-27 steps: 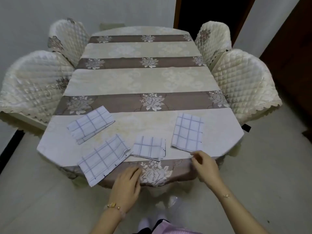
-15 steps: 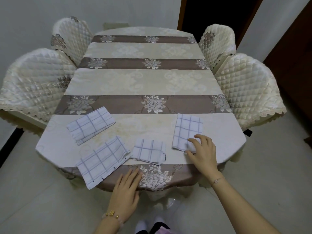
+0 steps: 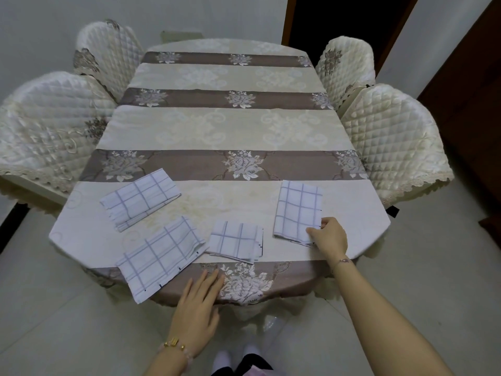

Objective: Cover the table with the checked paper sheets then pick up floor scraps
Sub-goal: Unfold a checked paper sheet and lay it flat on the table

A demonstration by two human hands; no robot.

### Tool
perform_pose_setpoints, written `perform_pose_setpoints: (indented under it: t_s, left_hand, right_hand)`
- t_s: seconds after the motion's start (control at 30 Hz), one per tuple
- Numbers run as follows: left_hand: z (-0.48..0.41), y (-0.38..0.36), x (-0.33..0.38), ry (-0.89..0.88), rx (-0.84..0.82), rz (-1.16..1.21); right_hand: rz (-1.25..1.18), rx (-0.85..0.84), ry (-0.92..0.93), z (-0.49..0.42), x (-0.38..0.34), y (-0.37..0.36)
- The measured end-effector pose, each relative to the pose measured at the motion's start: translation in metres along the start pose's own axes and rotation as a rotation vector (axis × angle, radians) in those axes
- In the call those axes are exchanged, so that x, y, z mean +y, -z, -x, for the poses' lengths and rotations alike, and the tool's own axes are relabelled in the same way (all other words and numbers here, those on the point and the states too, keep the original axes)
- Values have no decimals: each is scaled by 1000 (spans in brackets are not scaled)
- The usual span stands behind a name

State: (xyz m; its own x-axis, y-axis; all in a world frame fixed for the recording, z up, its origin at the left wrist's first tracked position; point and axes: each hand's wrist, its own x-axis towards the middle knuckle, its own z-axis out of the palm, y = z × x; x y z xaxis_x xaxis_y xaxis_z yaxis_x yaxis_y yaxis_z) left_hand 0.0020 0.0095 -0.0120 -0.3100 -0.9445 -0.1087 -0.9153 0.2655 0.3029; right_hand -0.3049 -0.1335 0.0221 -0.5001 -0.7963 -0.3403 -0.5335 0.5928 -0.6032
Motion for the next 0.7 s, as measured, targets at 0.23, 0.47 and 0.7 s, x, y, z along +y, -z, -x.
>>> perform_pose_setpoints:
  t_s: [0.23, 0.47, 0.7]
  left_hand:
    - [0, 0, 0, -5, 1, -4]
    - [0, 0, -1, -19, -20, 0]
    - [0, 7, 0, -31, 32, -12]
  right_hand:
    - [-108, -36, -23, 3, -2, 3]
    - [-538, -149, -5, 30, 0, 11]
    - [-712, -207, 23, 90, 8, 27]
